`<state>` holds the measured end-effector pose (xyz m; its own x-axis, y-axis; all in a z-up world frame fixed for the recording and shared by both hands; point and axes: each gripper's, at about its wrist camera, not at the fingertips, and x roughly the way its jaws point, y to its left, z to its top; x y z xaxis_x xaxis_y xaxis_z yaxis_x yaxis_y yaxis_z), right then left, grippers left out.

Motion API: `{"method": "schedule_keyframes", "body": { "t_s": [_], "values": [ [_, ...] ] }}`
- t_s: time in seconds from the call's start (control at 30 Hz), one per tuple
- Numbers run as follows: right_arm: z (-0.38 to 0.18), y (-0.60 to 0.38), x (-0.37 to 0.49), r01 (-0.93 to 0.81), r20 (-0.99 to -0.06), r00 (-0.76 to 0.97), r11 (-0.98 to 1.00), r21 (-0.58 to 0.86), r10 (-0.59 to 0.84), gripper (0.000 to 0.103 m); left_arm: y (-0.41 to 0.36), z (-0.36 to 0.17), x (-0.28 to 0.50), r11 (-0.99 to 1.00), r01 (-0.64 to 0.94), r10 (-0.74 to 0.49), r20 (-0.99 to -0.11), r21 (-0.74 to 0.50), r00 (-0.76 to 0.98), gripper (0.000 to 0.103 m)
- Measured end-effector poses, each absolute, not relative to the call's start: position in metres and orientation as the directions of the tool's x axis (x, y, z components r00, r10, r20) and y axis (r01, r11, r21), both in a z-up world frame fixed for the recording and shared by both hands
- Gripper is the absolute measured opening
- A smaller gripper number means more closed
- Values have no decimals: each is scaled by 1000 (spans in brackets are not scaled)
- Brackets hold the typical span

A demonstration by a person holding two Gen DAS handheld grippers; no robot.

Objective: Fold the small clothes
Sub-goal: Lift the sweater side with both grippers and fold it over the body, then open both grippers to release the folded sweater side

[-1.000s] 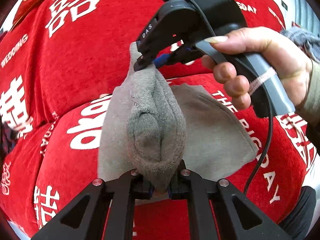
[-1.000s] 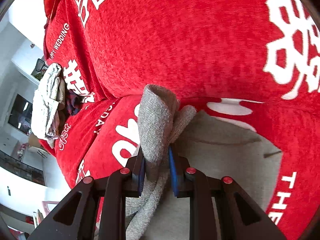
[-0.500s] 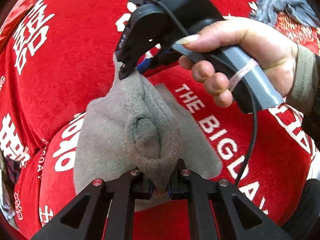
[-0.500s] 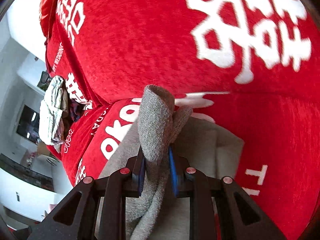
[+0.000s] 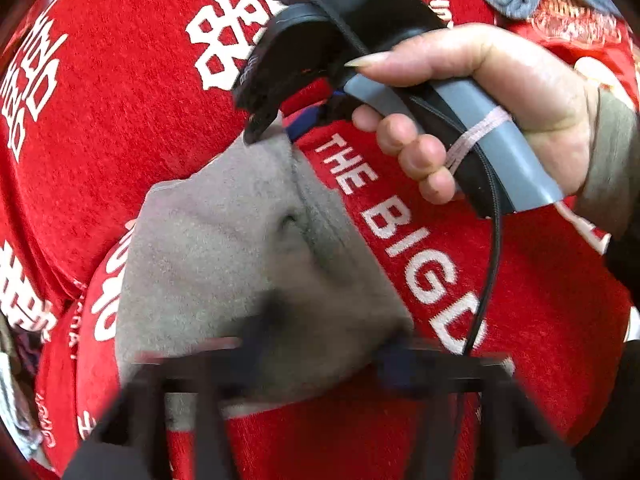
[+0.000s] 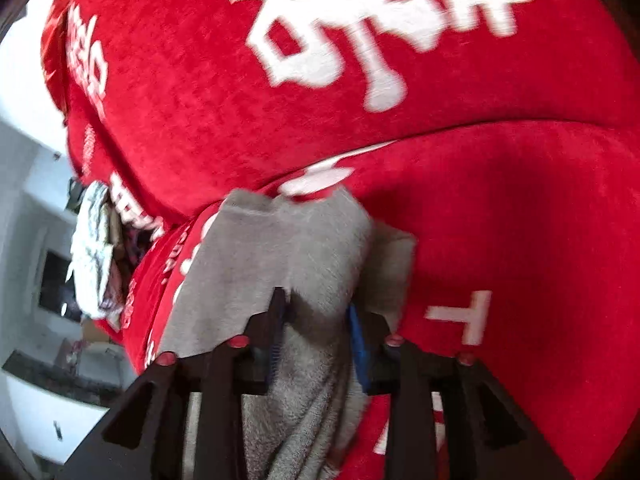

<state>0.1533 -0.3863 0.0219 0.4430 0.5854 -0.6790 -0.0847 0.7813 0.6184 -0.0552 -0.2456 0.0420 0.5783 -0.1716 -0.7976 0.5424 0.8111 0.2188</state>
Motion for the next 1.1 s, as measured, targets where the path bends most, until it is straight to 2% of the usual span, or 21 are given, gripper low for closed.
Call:
{"method": "schedule_keyframes", "body": {
  "t_s": [0.03, 0.13, 0.23, 0.37, 0.43, 0.53, 0.63, 0.77, 0.87, 0.93, 1.03, 1.1],
  "values": [
    [29, -394, 147, -69, -673, 477, 788, 612, 565, 53, -240, 49, -60, 819, 533, -190, -775, 214, 603, 90],
    [55, -402, 123, -110, -634, 539, 792, 601, 555, 53, -220, 65, -75, 808, 567, -271, -755, 159, 597, 91],
    [73, -388, 100, -225, -565, 520, 741, 633, 641, 55, -198, 86, -81, 811, 578, -348, -721, 89, 599, 91],
    [69, -361, 93, -287, -501, 420, 635, 717, 756, 58, -165, 99, -47, 878, 479, -353, -710, -25, 609, 91],
    [57, -353, 93, -268, -528, 392, 643, 718, 753, 58, -149, 92, -25, 908, 410, -331, -738, -80, 588, 91],
    [31, -352, 95, -176, -641, 394, 739, 651, 659, 58, -121, 68, 6, 957, 274, -239, -791, -94, 563, 91],
    [25, -365, 91, -125, -620, 424, 721, 682, 660, 55, -104, 39, 22, 954, 247, -269, -843, -169, 465, 91],
    [52, -362, 71, -99, -683, 490, 813, 574, 542, 58, -90, 44, 16, 946, 249, -307, -824, -208, 476, 92],
    [74, -350, 40, -171, -627, 518, 788, 591, 582, 65, -75, 62, 13, 942, 224, -332, -782, -249, 528, 92],
    [80, -335, 22, -217, -604, 516, 775, 594, 608, 67, -70, 62, 19, 953, 186, -302, -791, -238, 533, 92],
    [66, -322, 14, -190, -657, 504, 815, 548, 560, 67, -70, 46, 26, 961, 177, -272, -817, -210, 508, 93],
    [51, -327, 11, -135, -695, 503, 841, 524, 514, 67, -66, 40, 25, 963, 170, -267, -822, -209, 503, 101]
  ]
}}
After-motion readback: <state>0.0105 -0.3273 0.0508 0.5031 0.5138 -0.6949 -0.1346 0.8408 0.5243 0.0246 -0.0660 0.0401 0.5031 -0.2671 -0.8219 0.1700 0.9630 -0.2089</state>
